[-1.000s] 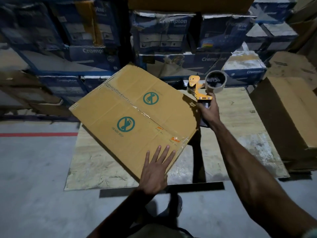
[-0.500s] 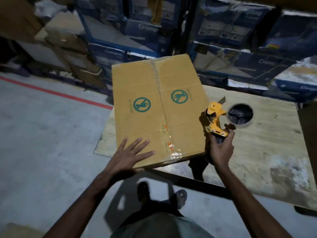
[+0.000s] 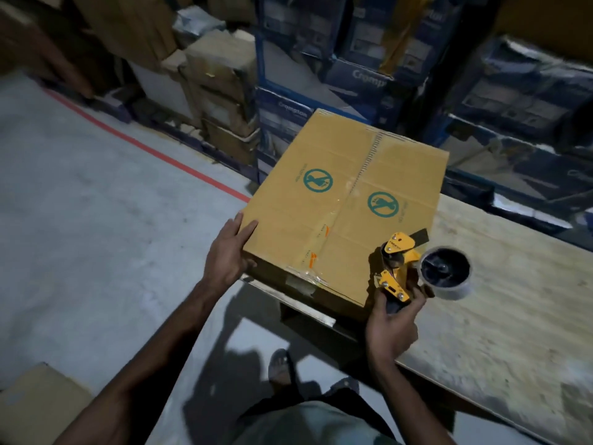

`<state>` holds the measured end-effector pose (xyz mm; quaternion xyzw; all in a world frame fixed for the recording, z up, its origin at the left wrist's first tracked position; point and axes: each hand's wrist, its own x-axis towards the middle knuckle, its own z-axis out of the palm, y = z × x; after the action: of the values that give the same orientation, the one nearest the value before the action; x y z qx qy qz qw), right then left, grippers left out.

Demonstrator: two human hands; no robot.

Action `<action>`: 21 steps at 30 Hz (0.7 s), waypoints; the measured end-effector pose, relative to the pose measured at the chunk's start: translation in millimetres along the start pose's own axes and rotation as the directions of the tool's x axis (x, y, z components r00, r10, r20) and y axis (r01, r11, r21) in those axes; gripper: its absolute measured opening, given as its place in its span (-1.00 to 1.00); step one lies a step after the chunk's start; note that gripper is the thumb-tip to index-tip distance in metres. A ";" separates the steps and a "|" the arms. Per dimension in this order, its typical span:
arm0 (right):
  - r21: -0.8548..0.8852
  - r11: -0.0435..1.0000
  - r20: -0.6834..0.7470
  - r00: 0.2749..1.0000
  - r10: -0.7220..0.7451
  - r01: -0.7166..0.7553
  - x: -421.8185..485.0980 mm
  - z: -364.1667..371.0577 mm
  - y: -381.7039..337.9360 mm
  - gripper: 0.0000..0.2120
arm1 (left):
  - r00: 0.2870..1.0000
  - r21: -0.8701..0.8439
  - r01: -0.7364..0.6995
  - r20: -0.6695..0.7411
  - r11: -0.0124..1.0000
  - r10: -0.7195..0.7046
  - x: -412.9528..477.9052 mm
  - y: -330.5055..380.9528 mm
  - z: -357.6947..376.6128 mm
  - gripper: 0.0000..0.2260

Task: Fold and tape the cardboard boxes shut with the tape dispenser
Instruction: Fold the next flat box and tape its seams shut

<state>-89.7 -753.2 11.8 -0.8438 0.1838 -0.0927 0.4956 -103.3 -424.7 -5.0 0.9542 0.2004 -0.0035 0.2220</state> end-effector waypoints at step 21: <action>0.120 0.858 0.616 0.641 -0.459 0.499 30.3 -61.4 -21.9 -0.59 | 0.652 -0.650 0.758 0.758 0.050 -0.032 -28.4 164.5 -41.5 -0.67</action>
<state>-77.9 -805.0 60.3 -0.8581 -0.2180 0.0700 0.4596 -69.7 -553.0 104.6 0.4340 0.3545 -0.2226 0.7978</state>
